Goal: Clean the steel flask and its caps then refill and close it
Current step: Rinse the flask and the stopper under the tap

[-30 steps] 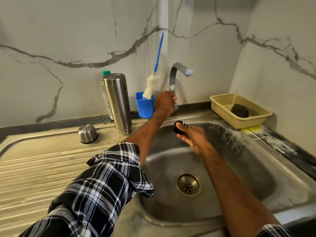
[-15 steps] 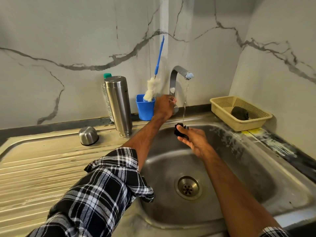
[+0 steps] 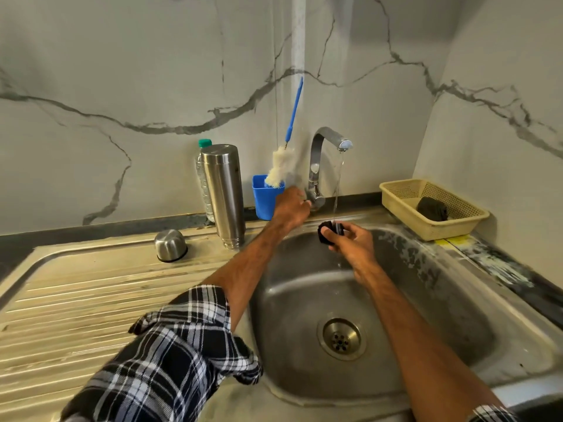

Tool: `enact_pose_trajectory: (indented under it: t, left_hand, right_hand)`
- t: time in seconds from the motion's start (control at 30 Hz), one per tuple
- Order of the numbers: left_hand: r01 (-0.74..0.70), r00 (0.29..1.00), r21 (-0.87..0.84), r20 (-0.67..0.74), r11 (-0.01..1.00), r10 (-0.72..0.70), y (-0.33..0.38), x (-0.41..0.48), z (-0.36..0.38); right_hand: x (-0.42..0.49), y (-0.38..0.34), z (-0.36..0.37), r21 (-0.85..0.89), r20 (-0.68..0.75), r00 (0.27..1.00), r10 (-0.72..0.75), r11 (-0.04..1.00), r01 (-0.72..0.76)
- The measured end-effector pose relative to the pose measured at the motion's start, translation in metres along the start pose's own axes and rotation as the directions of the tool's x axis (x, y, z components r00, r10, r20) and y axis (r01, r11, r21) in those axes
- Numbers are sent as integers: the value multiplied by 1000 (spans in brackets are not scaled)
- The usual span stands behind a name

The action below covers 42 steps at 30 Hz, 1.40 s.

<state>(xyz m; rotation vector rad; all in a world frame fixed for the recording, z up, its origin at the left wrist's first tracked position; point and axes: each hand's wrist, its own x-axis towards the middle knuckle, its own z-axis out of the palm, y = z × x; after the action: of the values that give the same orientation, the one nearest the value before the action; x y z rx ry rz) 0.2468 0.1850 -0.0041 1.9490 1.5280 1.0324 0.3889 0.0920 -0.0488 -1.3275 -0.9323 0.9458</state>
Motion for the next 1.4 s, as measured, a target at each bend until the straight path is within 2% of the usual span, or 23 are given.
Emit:
enact_pose_trajectory:
  t: [0.1,0.2,0.27,0.43,0.9,1.0,1.07,1.13,1.23,1.3,1.4]
  left_hand:
    - [-94,996,-16,-11,995,94,14,13,3]
    - [-168,986,96,0,981,168,18,24,13]
    - [-184,980,131,-44,974,192,16,29,18]
    - [-184,973,101,-122,978,195,11,31,20]
    - [-128,984,-10,-128,992,126,12,23,17]
    - [-65,996,-58,-71,996,61,16,10,11]
    - [18,999,-68,-38,998,-20,15,-4,9]
    - [77,997,-43,-22,996,-78,8,-18,9]
    - [159,985,-105,83,982,-151,-4,-45,11]
    - [239,965,-155,145,959,-218,-9,-60,13]
    - [321,944,-270,163,908,-286,-14,-70,18]
  right_hand:
    - [2,4,0,-21,-14,1000,16,1000,-16]
    - [7,7,-2,-6,-19,1000,24,1000,-24]
    - [9,8,-3,13,-16,999,37,999,-36]
    - [12,11,-1,22,-10,998,61,998,-61]
    - [8,11,-3,-27,9,998,55,998,-55]
    - [7,8,-2,-102,-32,999,3,995,-7]
    - [5,3,-1,-179,-82,989,-120,978,103]
    - [0,-2,0,-249,-70,975,-212,950,188]
    - [-9,0,4,-365,49,976,-211,906,214]
    - [-14,-1,5,-363,38,973,-228,904,226]
    - [-15,-2,2,-402,58,971,-232,885,236]
